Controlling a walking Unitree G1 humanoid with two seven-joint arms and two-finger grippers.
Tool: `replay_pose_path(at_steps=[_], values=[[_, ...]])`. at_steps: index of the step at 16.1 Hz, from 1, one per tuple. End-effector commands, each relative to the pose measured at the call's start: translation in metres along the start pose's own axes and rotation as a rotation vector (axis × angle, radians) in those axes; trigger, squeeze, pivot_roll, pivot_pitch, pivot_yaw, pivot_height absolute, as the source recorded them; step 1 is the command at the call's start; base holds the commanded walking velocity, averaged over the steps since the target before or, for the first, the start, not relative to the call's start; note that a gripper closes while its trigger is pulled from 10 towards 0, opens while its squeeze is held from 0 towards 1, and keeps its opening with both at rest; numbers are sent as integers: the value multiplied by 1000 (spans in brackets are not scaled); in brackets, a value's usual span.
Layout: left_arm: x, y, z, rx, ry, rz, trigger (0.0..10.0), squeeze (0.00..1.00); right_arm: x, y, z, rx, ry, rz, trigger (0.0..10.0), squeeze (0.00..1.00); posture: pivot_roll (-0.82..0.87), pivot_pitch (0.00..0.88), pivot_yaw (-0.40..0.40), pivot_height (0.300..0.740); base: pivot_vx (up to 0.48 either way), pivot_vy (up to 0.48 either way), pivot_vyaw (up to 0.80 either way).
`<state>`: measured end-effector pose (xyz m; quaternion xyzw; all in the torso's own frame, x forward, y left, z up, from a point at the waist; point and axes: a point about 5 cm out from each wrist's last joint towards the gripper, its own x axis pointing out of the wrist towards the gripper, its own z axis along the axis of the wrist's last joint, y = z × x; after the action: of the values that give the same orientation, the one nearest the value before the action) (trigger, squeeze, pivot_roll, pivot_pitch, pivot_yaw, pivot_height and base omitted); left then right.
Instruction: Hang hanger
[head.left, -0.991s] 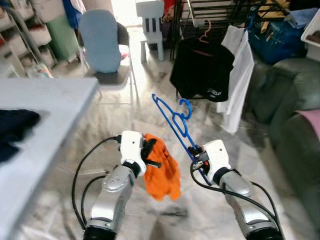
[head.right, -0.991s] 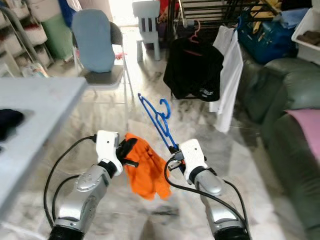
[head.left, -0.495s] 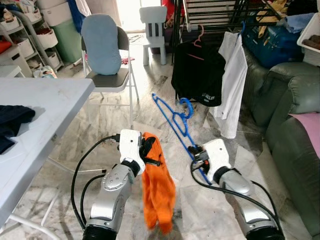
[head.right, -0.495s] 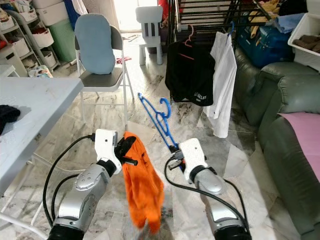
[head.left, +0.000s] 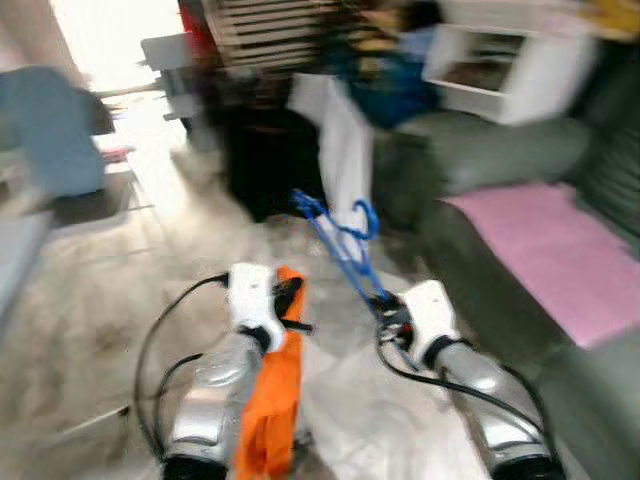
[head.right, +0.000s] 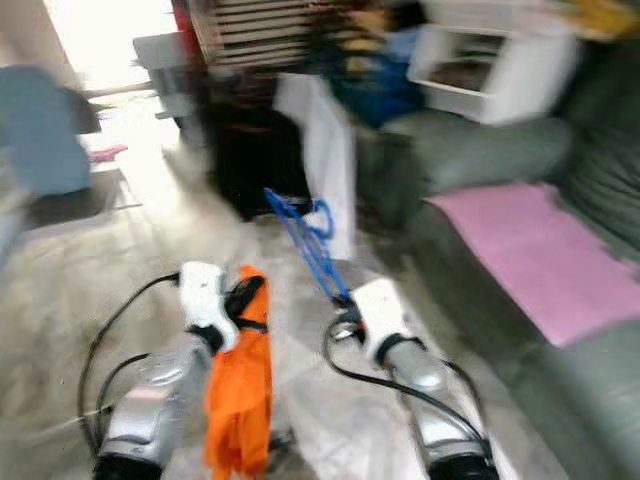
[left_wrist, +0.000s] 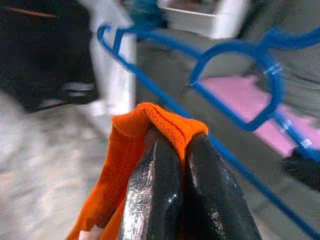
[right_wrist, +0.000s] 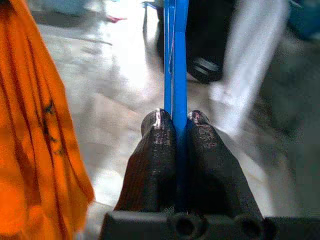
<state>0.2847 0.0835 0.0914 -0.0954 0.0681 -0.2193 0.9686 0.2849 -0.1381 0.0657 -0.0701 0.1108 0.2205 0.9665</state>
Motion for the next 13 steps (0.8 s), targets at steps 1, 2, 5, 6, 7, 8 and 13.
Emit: replay_pose_path(at_steps=[1,2,5,6,7,8,13], values=[[-2,5,7,12,-33,14,10000,0,5,8,8,0,-29,20,10000,0,-170,0,52,740,352,0,0],[-2,5,7,11,-31,16,10000,0,5,8,8,-1,-29,20,10000,0,-170,0,52,740,334,0,0],[-2,6,6,4,-29,23,10000,0,5,7,7,-3,-26,21,10000,0,-170,0,53,740,286,221,0],[-2,6,6,5,-28,23,10000,0,5,7,7,-3,-26,20,10000,0,-171,0,54,740,266,401,0],[-2,6,6,7,-28,20,10000,0,5,8,7,-3,-26,20,10000,0,-171,0,54,740,266,398,0],[-2,5,6,6,-26,17,10000,0,4,8,7,-3,-25,20,10000,0,-171,0,54,740,270,398,0],[-2,5,4,12,-15,13,10000,0,5,7,7,-5,-26,21,10000,0,-170,0,52,740,209,300,0]])
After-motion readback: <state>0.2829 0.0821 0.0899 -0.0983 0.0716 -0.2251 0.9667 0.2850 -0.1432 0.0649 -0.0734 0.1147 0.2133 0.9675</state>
